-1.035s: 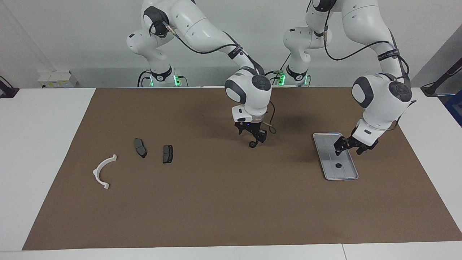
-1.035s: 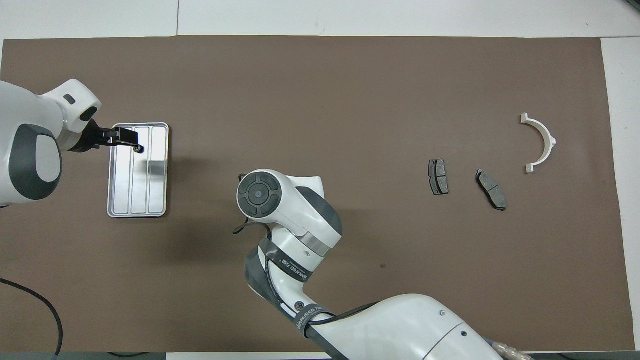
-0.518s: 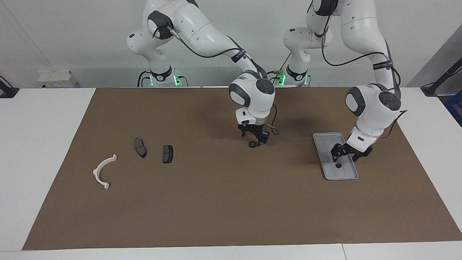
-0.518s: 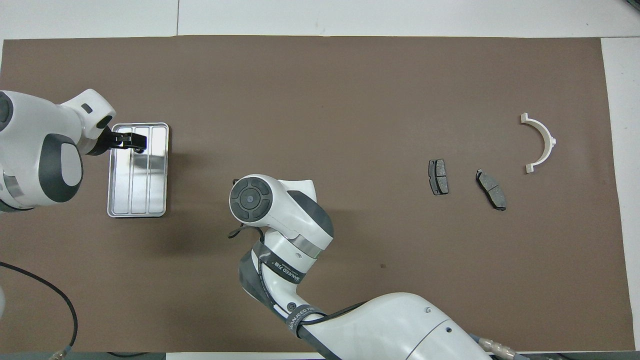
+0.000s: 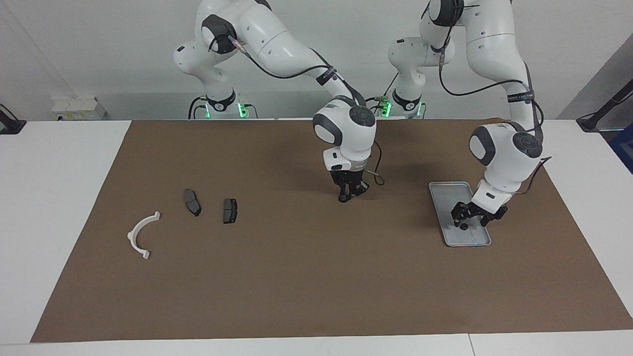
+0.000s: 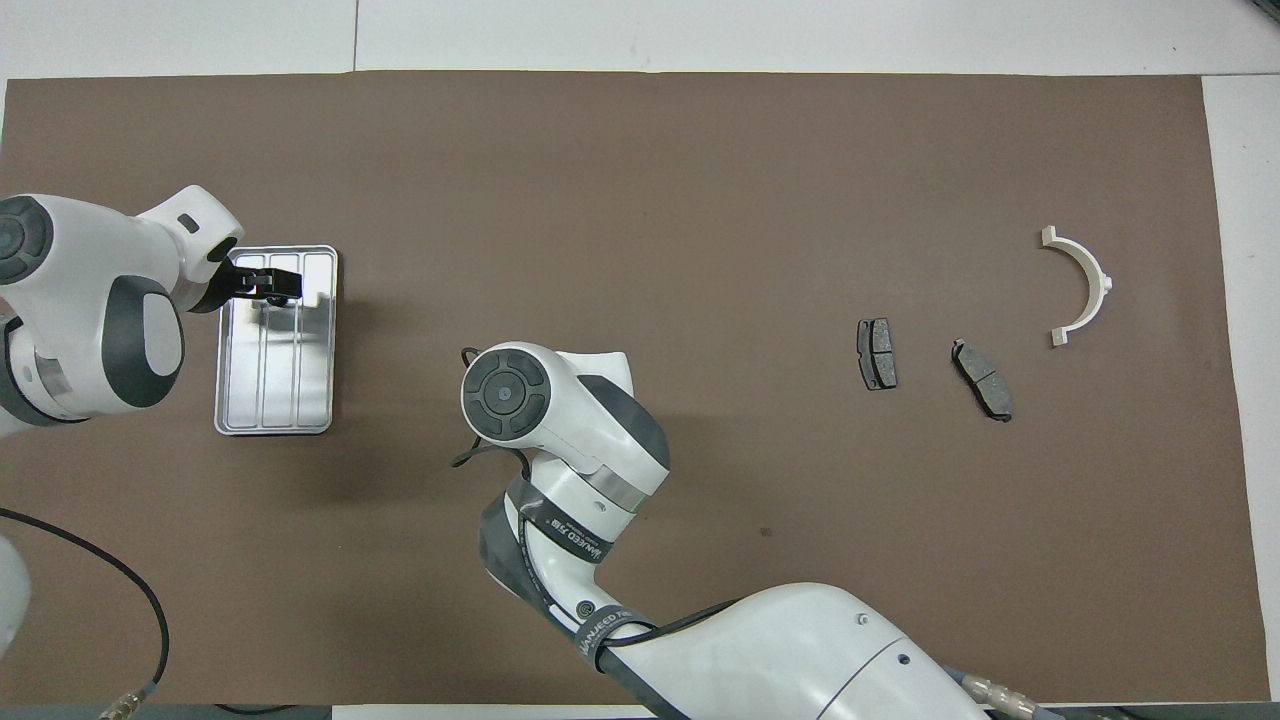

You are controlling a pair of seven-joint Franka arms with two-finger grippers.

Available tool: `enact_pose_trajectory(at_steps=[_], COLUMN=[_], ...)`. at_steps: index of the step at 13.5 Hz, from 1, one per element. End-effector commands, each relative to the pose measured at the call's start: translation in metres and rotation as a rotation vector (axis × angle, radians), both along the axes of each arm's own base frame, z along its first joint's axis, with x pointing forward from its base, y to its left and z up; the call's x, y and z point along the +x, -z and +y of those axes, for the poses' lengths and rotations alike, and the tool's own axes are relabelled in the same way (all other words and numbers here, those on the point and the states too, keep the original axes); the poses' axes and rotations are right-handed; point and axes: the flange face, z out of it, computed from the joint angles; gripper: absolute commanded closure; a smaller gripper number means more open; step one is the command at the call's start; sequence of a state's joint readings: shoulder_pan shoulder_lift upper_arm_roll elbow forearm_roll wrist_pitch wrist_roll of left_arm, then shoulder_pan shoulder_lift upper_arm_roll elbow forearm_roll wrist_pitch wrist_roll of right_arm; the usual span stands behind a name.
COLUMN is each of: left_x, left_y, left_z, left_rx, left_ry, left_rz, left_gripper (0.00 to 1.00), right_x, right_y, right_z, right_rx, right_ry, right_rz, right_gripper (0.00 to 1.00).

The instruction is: Place bearing gear from tray to pile

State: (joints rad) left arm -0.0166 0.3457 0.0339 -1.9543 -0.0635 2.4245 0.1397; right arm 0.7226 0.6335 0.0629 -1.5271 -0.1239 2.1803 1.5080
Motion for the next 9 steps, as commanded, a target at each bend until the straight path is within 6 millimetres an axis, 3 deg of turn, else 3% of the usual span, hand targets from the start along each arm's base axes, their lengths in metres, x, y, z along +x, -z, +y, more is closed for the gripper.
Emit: enact_pose_trajectory(at_steps=[1, 4, 6, 7, 9], left_x=[-0.008, -0.010, -0.010, -0.010, -0.009], left_y=[0.010, 0.011, 0.011, 0.011, 0.011], left_z=[0.002, 0.001, -0.001, -0.001, -0.002], left_rx=[-0.003, -0.003, -0.003, -0.004, -0.004], left_ry=[0.008, 0.008, 0.010, 0.008, 0.005], left_rz=[-0.022, -0.019, -0.017, -0.019, -0.022], left_gripper=[0.08, 0.10, 0.20, 0.28, 0.63], right_x=[0.007, 0.007, 0.016, 0.019, 0.027], right_y=[0.008, 0.009, -0.004, -0.009, -0.024], right_z=[-0.003, -0.007, -0.011, -0.014, -0.020], right_rx=[0.008, -0.032, -0.080, -0.097, -0.113], right_ry=[0.012, 0.009, -0.003, -0.018, -0.024], right_rz=[-0.025, 0.005, 0.020, 0.033, 0.047], right_gripper=[1.00, 1.00, 1.00, 1.00, 1.00])
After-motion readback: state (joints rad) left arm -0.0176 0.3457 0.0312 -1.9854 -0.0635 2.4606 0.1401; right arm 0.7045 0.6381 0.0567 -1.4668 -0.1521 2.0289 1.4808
